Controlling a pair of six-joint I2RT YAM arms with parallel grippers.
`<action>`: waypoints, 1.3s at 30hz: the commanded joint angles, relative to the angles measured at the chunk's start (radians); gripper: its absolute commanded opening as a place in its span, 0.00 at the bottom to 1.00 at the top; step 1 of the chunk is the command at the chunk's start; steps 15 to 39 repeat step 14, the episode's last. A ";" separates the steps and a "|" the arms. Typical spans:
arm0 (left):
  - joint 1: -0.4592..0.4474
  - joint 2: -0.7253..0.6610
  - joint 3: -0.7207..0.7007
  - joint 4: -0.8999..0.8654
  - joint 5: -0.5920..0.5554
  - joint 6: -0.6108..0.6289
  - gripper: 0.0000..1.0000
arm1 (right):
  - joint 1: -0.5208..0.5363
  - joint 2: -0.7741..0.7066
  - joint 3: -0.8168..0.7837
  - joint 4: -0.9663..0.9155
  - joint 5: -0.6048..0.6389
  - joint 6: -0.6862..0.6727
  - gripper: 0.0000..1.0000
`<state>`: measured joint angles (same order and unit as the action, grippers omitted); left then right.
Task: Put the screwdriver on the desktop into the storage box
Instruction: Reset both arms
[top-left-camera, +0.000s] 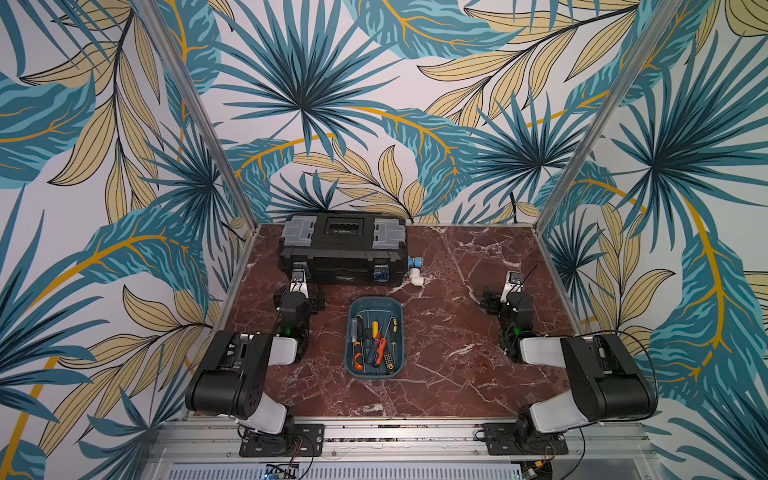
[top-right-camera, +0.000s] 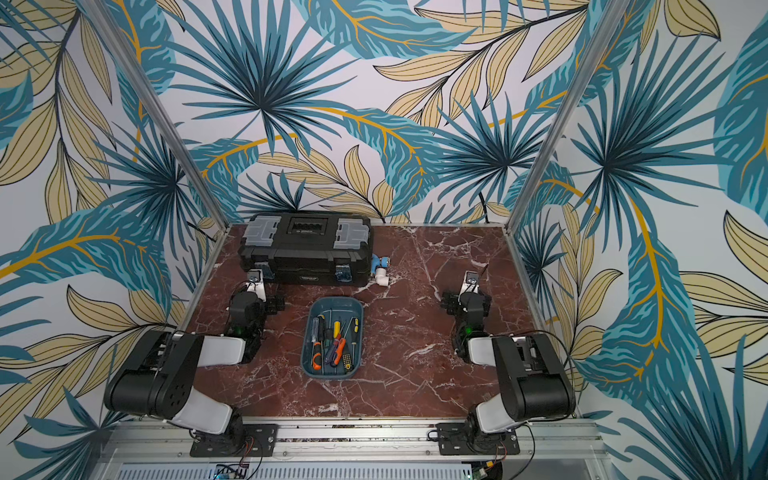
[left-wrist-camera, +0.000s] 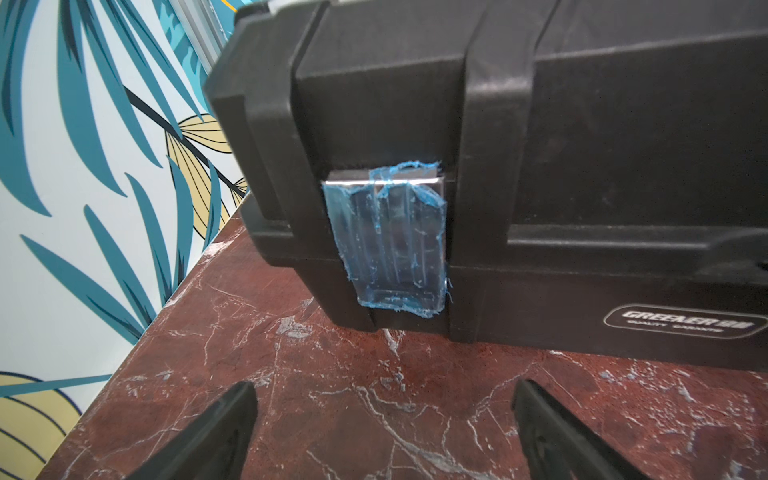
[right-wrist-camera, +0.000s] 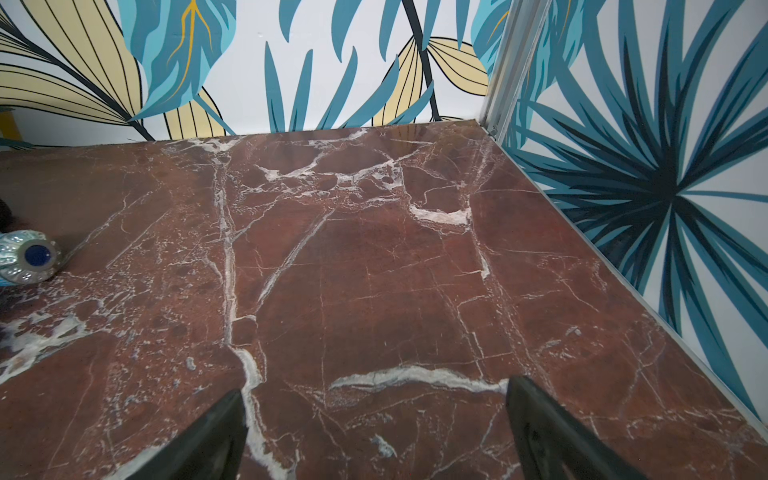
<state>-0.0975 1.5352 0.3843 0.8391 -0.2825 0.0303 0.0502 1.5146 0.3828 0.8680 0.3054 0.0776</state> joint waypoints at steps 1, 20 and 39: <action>-0.002 -0.014 0.014 0.002 0.009 0.008 1.00 | -0.001 -0.012 0.005 0.021 -0.005 -0.012 1.00; -0.002 -0.014 0.014 0.002 0.008 0.008 1.00 | -0.002 -0.013 0.004 0.018 -0.006 -0.011 0.99; -0.002 -0.014 0.014 0.002 0.008 0.008 1.00 | -0.002 -0.013 0.004 0.018 -0.006 -0.011 0.99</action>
